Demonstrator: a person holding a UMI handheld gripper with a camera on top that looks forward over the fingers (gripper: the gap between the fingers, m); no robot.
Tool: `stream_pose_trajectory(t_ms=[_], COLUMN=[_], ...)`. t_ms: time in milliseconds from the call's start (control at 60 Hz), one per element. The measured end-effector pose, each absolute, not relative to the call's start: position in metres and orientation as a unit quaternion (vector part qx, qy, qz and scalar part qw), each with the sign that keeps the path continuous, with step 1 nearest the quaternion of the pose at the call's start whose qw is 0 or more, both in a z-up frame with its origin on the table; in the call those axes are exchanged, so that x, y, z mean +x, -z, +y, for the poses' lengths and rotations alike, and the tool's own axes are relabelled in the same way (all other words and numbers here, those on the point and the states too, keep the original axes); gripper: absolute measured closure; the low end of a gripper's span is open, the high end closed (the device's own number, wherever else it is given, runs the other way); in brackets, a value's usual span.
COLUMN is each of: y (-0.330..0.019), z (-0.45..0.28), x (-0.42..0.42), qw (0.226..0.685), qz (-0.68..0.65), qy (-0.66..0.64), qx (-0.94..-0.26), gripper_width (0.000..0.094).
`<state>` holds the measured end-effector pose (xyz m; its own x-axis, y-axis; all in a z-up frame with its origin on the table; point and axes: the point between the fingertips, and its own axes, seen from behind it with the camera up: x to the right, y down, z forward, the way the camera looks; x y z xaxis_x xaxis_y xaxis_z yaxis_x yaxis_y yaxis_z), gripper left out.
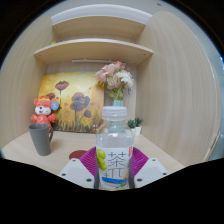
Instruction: Pour water
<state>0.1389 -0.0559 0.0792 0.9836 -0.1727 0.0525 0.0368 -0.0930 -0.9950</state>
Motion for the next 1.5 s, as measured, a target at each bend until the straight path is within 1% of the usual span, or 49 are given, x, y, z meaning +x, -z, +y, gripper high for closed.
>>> stream_pose_trajectory(t_ms=[167,250,400,483,633,850,1000,1183,1233,1333,1383,1500], y=[-0.079,-0.083,-0.117,-0.133,-0.164,-0.189,-0.196,-0.196,-0.195,-0.193,-0.192,-0.195], z=[-0.054,-0.043,-0.008,0.011,0.039,0.061,0.064,0.067,0.068,0.067,0.067,0.065], x=[0.140,0.137,0.128,0.110,0.070,0.015,-0.015,-0.039,-0.045,-0.051,-0.052,-0.051], qw=[0.667,0.657,0.645,0.626,0.590,0.521,0.466,0.388,0.376,0.357,0.353,0.373], qz=[0.041,0.009,-0.110,-0.189,-0.333,-0.494,-0.568,-0.625,-0.636,-0.645,-0.646,-0.637], qy=[0.082,0.102,0.208,0.271,0.394,0.525,0.583,0.642,0.648,0.659,0.662,0.654], qx=[-0.739,-0.747,-0.727,-0.706,-0.620,-0.457,-0.347,-0.216,-0.184,-0.150,-0.146,-0.166], gripper_width=[0.0537,0.0537,0.0536,0.0537,0.0539,0.0541,0.0539,0.0541,0.0541,0.0539,0.0539,0.0540])
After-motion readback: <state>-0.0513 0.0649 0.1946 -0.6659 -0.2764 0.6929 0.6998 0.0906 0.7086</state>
